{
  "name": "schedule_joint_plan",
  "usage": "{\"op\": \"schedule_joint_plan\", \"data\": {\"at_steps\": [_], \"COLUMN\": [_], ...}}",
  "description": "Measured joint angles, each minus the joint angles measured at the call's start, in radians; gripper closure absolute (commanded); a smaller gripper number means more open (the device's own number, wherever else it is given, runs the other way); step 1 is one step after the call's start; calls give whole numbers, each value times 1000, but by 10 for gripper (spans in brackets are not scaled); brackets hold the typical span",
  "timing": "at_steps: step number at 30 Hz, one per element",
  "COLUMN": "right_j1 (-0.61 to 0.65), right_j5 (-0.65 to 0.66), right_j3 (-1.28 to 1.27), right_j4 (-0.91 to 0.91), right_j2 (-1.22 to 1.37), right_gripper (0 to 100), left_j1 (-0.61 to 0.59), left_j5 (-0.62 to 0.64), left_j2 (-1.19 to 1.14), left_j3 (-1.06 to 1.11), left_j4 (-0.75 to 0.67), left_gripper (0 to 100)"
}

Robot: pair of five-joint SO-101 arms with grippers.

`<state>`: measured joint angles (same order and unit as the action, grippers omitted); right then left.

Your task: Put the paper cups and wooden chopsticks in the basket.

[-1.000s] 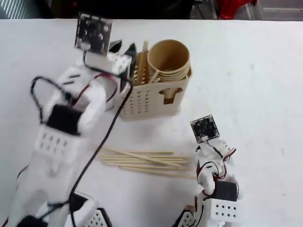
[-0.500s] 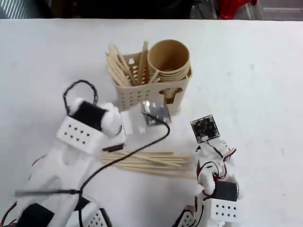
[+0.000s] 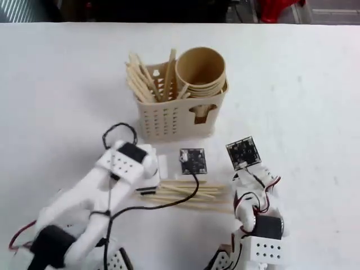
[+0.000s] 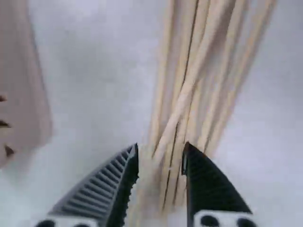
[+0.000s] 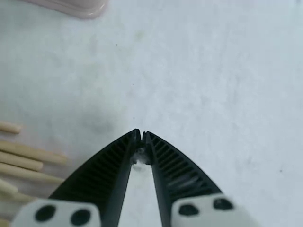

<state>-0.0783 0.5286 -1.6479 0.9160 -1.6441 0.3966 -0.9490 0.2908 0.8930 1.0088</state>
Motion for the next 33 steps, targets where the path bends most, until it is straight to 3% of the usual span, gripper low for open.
{"op": "schedule_joint_plan", "data": {"at_steps": [5, 9, 14, 20, 33], "right_j1": [0, 0, 0, 0, 0], "right_j5": [0, 0, 0, 0, 0], "right_j3": [0, 0, 0, 0, 0], "right_j4": [0, 0, 0, 0, 0], "right_j2": [0, 0, 0, 0, 0], "right_gripper": [978, 978, 978, 978, 978], "left_j1": [0, 8, 9, 6, 5], "left_j5": [0, 0, 0, 0, 0], "left_j2": [-193, -290, -316, -322, -324], "left_j3": [-87, -172, -189, -232, -480], "left_j4": [-38, 20, 29, 38, 318], "left_gripper": [880, 917, 977, 978, 978]}}
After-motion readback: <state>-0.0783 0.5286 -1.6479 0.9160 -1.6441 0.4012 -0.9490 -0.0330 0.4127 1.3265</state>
